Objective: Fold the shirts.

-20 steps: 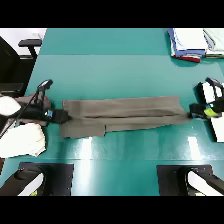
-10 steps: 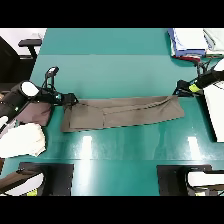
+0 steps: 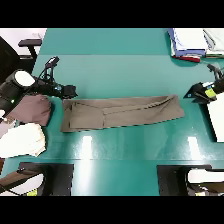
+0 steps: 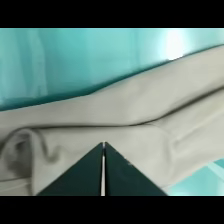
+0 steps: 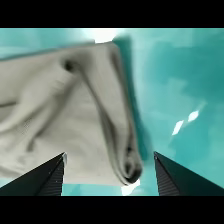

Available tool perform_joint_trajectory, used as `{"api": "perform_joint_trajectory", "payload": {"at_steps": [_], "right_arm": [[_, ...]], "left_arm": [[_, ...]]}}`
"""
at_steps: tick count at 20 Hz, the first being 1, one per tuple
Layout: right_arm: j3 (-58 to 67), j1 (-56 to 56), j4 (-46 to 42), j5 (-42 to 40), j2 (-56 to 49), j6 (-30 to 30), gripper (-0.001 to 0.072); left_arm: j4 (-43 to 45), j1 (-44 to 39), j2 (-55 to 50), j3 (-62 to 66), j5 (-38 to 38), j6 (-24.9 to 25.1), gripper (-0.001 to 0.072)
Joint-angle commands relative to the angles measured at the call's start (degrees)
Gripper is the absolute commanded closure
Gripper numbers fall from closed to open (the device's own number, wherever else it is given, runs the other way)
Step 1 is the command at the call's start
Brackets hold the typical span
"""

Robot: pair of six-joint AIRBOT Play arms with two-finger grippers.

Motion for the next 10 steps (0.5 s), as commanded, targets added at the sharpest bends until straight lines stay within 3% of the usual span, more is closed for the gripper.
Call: {"api": "perform_joint_trajectory", "payload": {"at_steps": [1, 6, 8, 10], "right_arm": [[-6.56, -6.82, 8.31, -0.79, -2.23, -5.07, 0.0082], [-9.55, -5.75, 16.87, -1.55, -8.70, -9.18, 0.0097], [-9.55, -2.78, 17.49, -2.71, -9.55, -10.73, 0.0187], [-9.27, 0.35, 17.68, -3.23, -9.51, -13.20, 0.0445]], "left_arm": [[-1.20, -2.60, -0.09, 0.39, 1.14, 0.70, 0.0672], [-1.25, -8.66, -0.44, 0.37, 4.85, -2.78, 0.0681], [-1.42, -11.63, -2.05, 0.42, 5.75, -4.07, 0.0681], [-3.21, -14.47, -4.85, 0.85, 6.93, -4.04, 0.0682]]}}
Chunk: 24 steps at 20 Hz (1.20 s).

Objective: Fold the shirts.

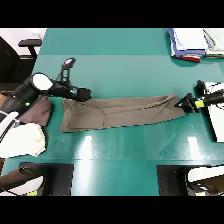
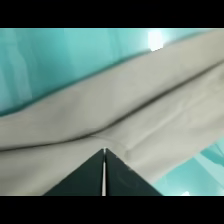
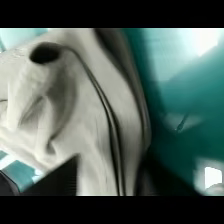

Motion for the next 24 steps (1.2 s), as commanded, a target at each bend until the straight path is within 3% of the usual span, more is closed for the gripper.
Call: {"api": "perform_joint_trajectory", "payload": {"at_steps": [1, 2, 3, 6, 12, 18, 24], "right_arm": [[0.57, 4.07, 2.01, -0.55, -1.01, -3.61, 0.0574], [1.99, 4.68, 2.05, 0.87, -0.94, -3.65, 0.0684], [4.11, 4.85, 2.10, 3.13, -0.50, -3.58, 0.0691], [10.14, 5.14, 2.60, 6.78, 5.03, 2.29, 0.0692], [16.98, 12.59, 8.96, 6.10, 18.99, 3.85, 0.0692], [21.75, 24.04, 10.12, 3.67, 22.12, 7.30, 0.0692], [24.55, 32.00, 10.43, 1.25, 22.14, 8.66, 0.0692]], "left_arm": [[-2.91, -4.92, -4.35, 1.11, 2.75, -1.25, 0.0682], [-3.50, -5.97, -6.27, 2.16, 3.23, -1.25, 0.0682], [-3.78, -6.99, -8.35, 3.63, 3.45, -1.25, 0.0681], [-4.33, -9.73, -15.67, 9.90, 2.84, -1.29, 0.0682], [-8.50, -15.41, -27.67, 18.99, 3.06, -1.25, 0.0682], [-9.57, -18.80, -35.34, 26.95, 2.71, -2.19, 0.0682], [-7.56, -18.78, -36.50, 28.15, 1.86, -2.32, 0.0682]]}}
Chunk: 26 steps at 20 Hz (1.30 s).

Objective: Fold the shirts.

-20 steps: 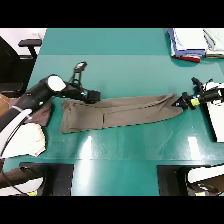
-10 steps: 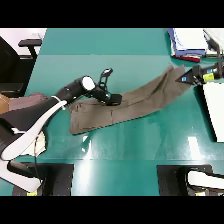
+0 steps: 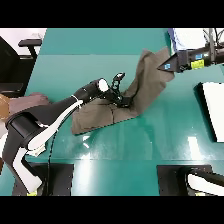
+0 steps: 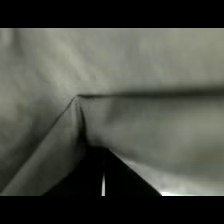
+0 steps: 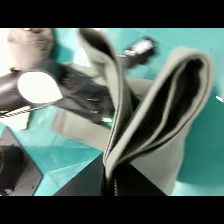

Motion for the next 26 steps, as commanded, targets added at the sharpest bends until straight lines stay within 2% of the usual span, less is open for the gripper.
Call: {"api": "perform_joint_trajectory", "payload": {"at_steps": [1, 5, 9, 11, 14, 15, 17, 18, 21, 23, 26], "right_arm": [[1.11, 4.02, 1.62, -1.70, 0.20, 0.96, 0.0692], [1.11, 6.45, 4.63, -4.22, 0.09, 0.90, 0.0692], [1.11, 12.68, 4.66, -5.66, -1.11, 0.87, 0.0692], [1.11, 18.78, 4.61, -9.44, -2.91, 0.61, 0.0692], [1.14, 31.41, 4.63, -20.00, -8.02, -3.50, 0.0689], [1.14, 35.78, 4.63, -23.65, -10.38, -5.35, 0.0637], [1.14, 42.53, 4.57, -29.42, -15.04, -6.49, 0.0224], [1.40, 44.37, 4.46, -29.73, -16.98, -6.64, 0.0192], [4.28, 43.98, 1.01, -22.40, -20.63, -6.56, 0.0206], [3.48, 40.22, -2.71, -18.60, -19.69, -5.35, 0.0207], [-3.98, 31.01, -9.29, -17.33, -15.02, -2.08, 0.0207]], "left_arm": [[1.29, 0.02, -0.70, 0.76, -0.94, -0.02, 0.0682], [3.65, 5.51, 2.95, 2.89, -9.66, 0.17, 0.0682], [15.23, 15.08, 15.69, 2.89, -16.63, 0.15, 0.0682], [19.78, 20.81, 23.41, 2.89, -18.73, 0.15, 0.0681], [23.87, 28.76, 34.07, 2.89, -19.02, 0.15, 0.0681], [24.98, 30.71, 36.83, 2.89, -19.02, 0.15, 0.0681], [26.03, 34.14, 41.11, 2.89, -19.34, 0.15, 0.0681], [26.10, 35.50, 42.64, 2.89, -19.87, 0.15, 0.0681], [26.18, 37.73, 44.57, 2.89, -22.32, 0.17, 0.0681], [26.25, 37.92, 44.52, 2.82, -24.55, 0.55, 0.0681], [26.18, 37.92, 44.52, 2.82, -25.99, 0.61, 0.0681]]}}
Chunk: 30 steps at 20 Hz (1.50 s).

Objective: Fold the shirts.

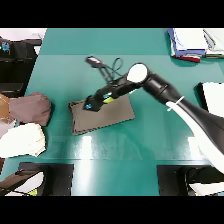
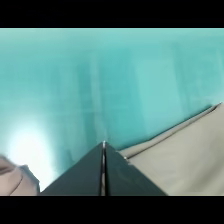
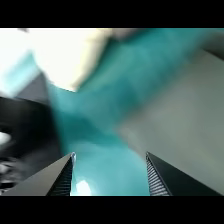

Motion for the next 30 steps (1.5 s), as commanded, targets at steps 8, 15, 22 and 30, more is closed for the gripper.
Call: {"api": "perform_joint_trajectory", "payload": {"at_steps": [8, 15, 22, 30], "right_arm": [[-23.19, -29.94, -6.80, 3.23, 3.08, 5.44, 0.0120], [-15.23, -23.26, 4.24, 3.89, -10.47, 2.86, 0.0150], [-4.11, -15.32, 5.81, 2.58, -17.27, 2.86, 0.0691], [-2.58, -37.75, -9.70, 2.32, -2.14, 11.21, 0.0691]], "left_arm": [[-3.26, 0.31, 0.63, 0.00, -1.75, 0.20, 0.0681], [-4.07, 0.31, 0.59, 0.00, -0.90, 0.17, 0.0681], [-5.16, 0.31, 0.59, 0.00, -0.94, 0.17, 0.0683], [-5.57, -10.91, 0.59, 0.00, 2.64, 0.17, 0.0682]]}}
